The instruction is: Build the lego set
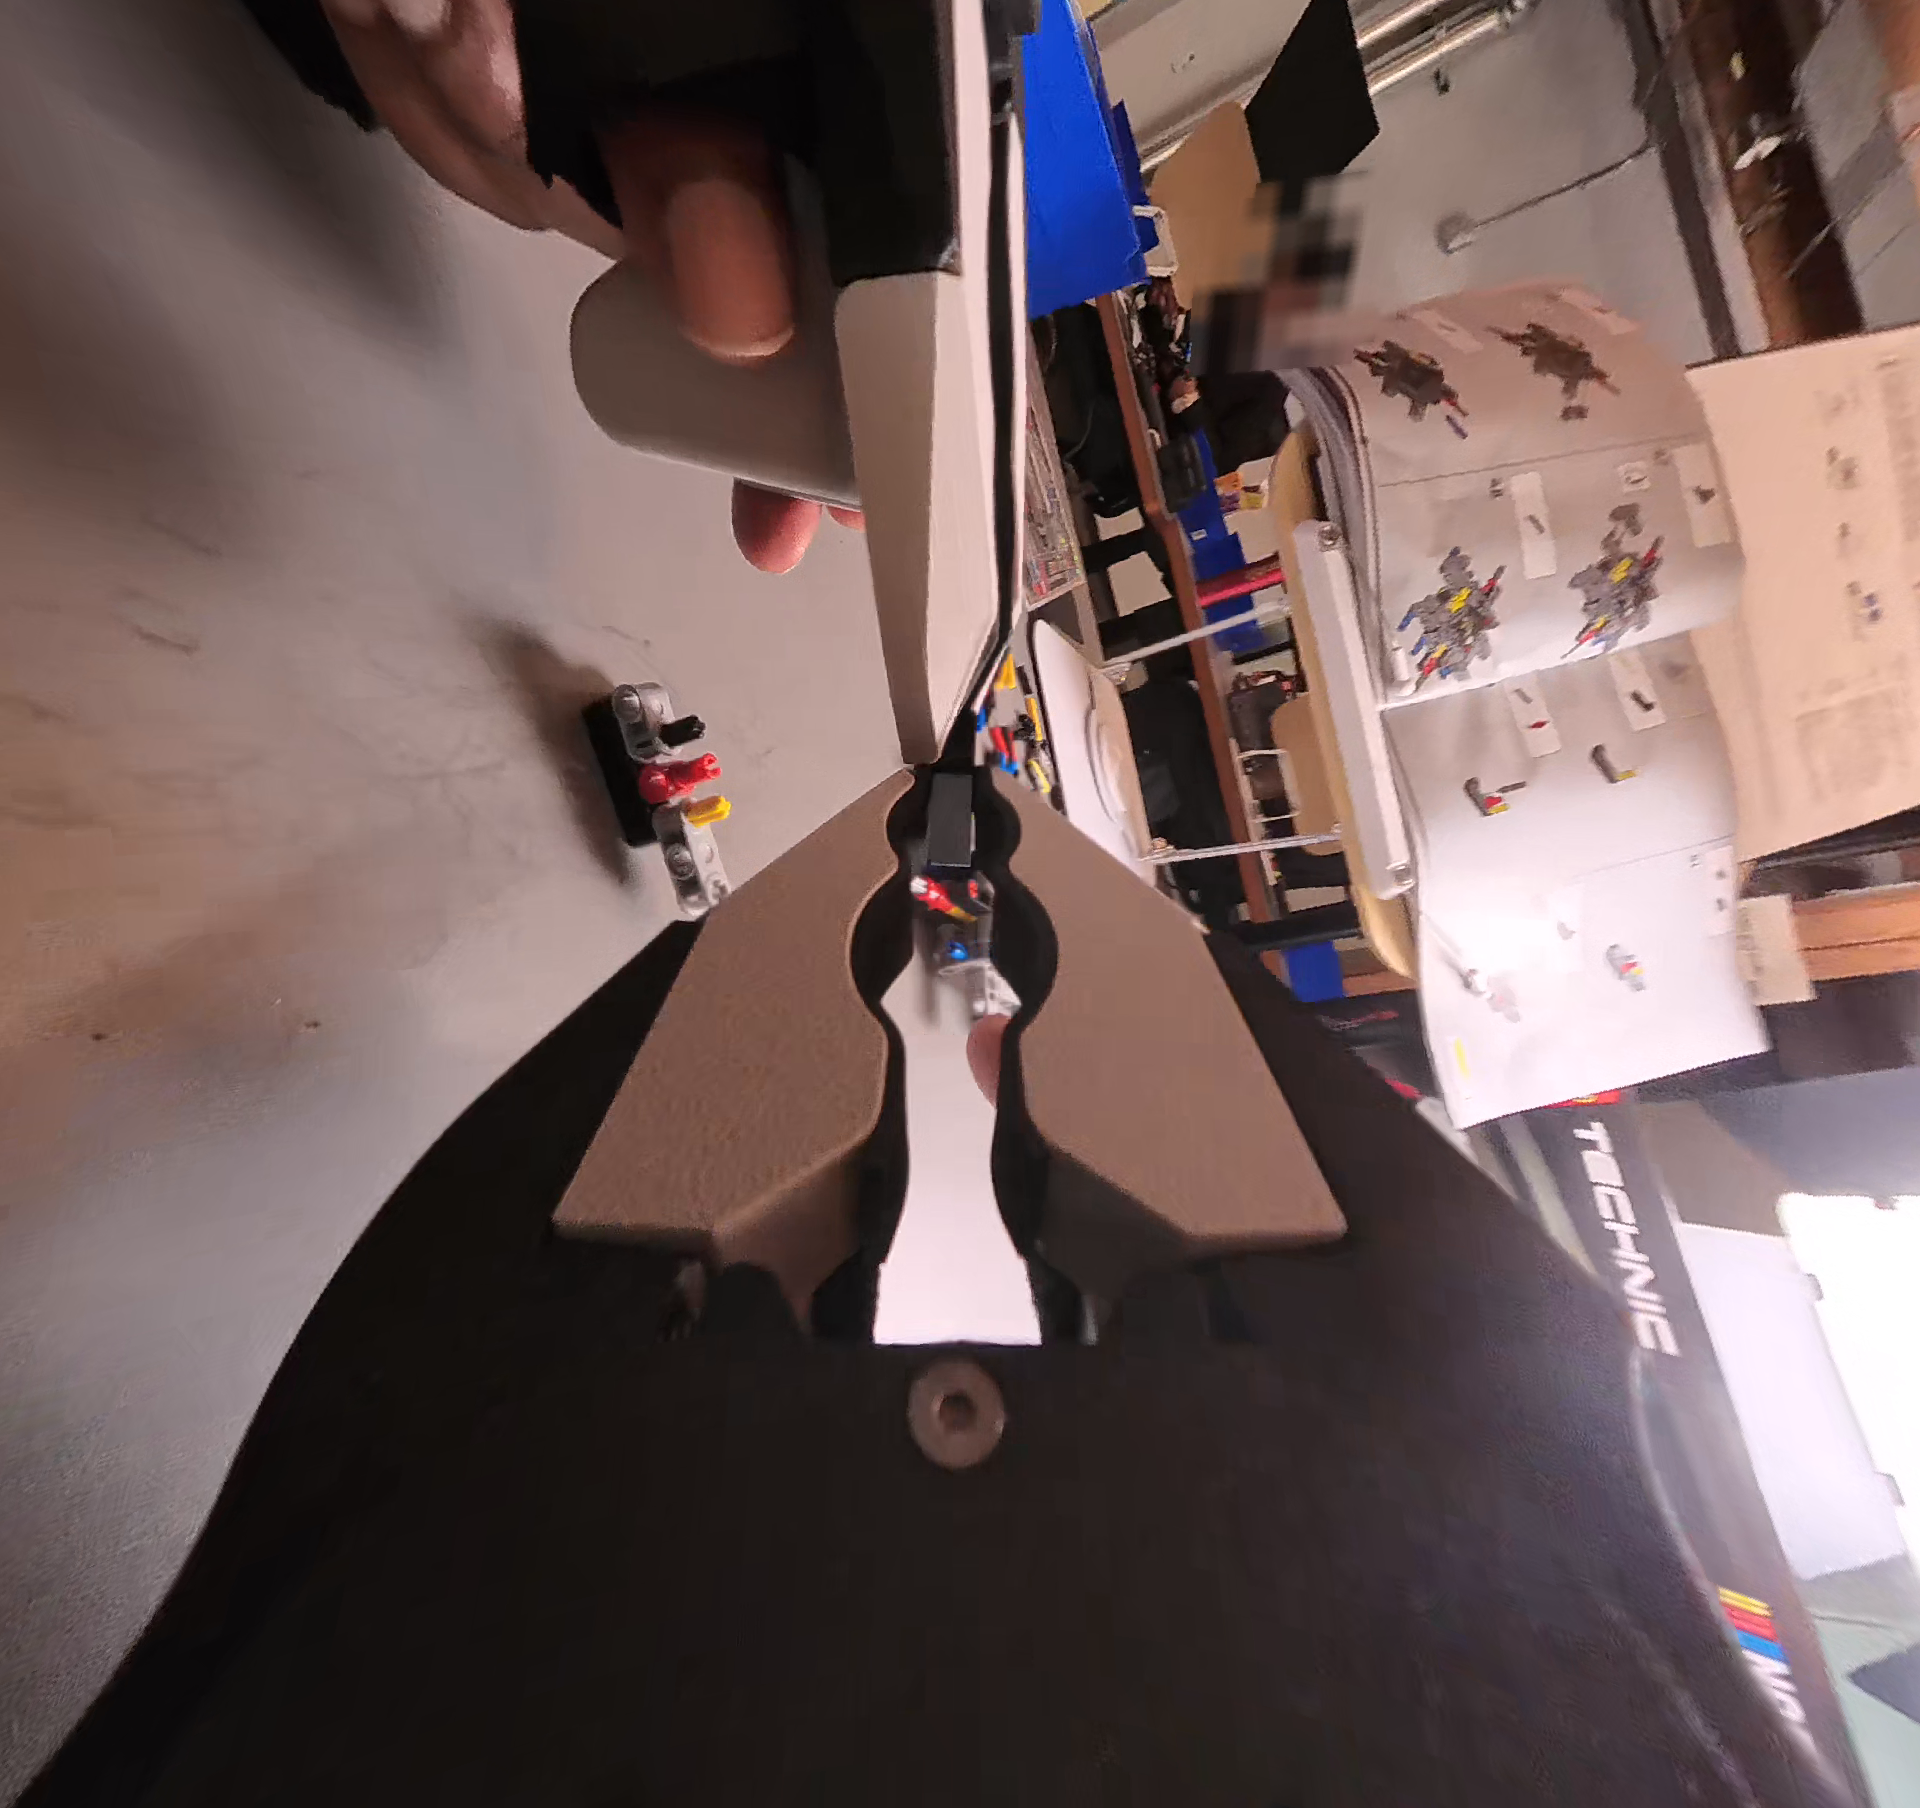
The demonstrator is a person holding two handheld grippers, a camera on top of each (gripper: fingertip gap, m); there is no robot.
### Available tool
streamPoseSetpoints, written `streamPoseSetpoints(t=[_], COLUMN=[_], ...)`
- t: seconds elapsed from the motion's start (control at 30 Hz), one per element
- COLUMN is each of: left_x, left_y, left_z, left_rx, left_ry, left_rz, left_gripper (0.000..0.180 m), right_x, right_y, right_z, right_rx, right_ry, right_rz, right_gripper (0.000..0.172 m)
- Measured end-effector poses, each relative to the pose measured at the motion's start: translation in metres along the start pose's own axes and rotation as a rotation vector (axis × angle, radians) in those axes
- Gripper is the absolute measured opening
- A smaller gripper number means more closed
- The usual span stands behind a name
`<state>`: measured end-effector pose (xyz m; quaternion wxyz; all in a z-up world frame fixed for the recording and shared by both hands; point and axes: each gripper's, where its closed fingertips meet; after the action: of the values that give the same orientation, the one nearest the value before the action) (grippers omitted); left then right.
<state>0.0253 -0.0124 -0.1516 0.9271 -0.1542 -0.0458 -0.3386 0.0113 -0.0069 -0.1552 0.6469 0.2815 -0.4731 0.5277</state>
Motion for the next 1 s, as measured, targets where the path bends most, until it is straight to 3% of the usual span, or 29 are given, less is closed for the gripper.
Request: streamPoseSetpoints(t=[0.37,0.6,0.7,0.8,0.9,1.0], left_x=[0.003,0.008,0.017,0.031,0.041,0.048], left_y=[-0.002,-0.003,-0.010,-0.019,-0.022,-0.023], left_z=[0.007,0.008,0.018,0.027,0.031,0.030], left_rx=[0.060,0.039,0.063,0.106,0.137,0.140], left_ry=[-0.078,0.027,0.203,0.353,0.377,0.385], left_rz=[-0.034,-0.024,-0.052,-0.102,-0.159,-0.209], left_gripper=[0.020,0.012,0.012,0.011,0.011,0.012], right_x=[0.003,0.006,0.015,0.022,0.029,0.025], right_y=[-0.003,-0.006,-0.015,-0.027,-0.038,-0.044], right_z=[0.007,0.014,0.023,0.029,0.032,0.030], right_rx=[0.042,0.092,0.188,0.310,0.400,0.433], right_ry=[-0.135,-0.118,0.046,0.348,0.650,0.764], right_rz=[-0.076,-0.091,-0.060,0.086,0.270,0.404], right_gripper=[0.005,0.006,0.012,0.026,0.028,0.030])
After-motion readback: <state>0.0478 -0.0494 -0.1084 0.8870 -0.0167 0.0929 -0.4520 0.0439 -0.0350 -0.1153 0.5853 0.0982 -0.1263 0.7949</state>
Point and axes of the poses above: each gripper's, where its closed fingertips meet, y out along the fingers, z out of its top, x = y × z across the jaws, and after that the axes turned 5 degrees about -z, right-handed
